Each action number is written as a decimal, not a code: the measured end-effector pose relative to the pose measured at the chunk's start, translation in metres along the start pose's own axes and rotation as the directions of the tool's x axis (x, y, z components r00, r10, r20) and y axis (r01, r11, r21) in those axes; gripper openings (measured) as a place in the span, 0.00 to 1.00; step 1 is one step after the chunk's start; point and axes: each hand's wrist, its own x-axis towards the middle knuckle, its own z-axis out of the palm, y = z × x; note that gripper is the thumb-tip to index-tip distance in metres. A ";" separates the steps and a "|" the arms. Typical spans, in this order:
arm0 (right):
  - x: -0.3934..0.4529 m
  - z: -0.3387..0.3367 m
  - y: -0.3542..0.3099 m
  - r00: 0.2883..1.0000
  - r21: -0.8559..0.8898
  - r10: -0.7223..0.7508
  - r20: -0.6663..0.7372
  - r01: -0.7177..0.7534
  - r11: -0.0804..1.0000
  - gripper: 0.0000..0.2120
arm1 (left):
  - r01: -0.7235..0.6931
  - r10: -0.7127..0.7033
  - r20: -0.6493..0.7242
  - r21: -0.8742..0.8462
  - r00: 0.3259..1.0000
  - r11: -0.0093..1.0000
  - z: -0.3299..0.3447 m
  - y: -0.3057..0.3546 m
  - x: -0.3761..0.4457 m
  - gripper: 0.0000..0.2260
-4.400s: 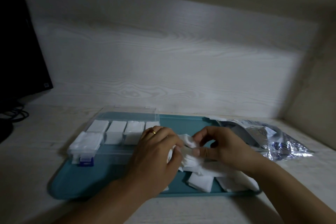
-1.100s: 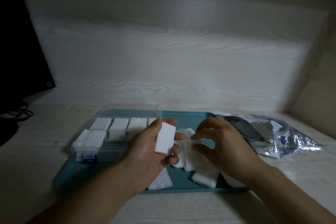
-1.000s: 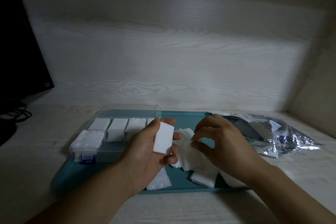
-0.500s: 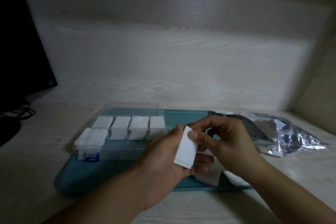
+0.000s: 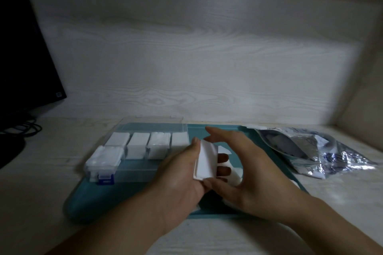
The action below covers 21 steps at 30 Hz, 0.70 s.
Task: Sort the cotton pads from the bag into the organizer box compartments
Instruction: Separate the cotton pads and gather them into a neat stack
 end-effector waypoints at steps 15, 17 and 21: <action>-0.001 0.005 -0.004 0.999 -0.010 -0.031 0.011 0.031 0.999 0.39 | -0.057 0.055 0.122 0.010 0.991 0.998 -0.009 -0.002 0.002 0.17; -0.001 0.005 -0.004 1.000 0.008 -0.026 0.017 0.026 1.000 0.40 | -0.060 0.059 0.135 0.004 0.989 0.998 -0.009 -0.001 0.001 0.17; -0.001 0.005 -0.004 0.999 0.033 -0.024 0.037 0.023 0.999 0.40 | -0.041 0.038 0.155 0.019 0.987 0.999 -0.009 -0.001 0.000 0.18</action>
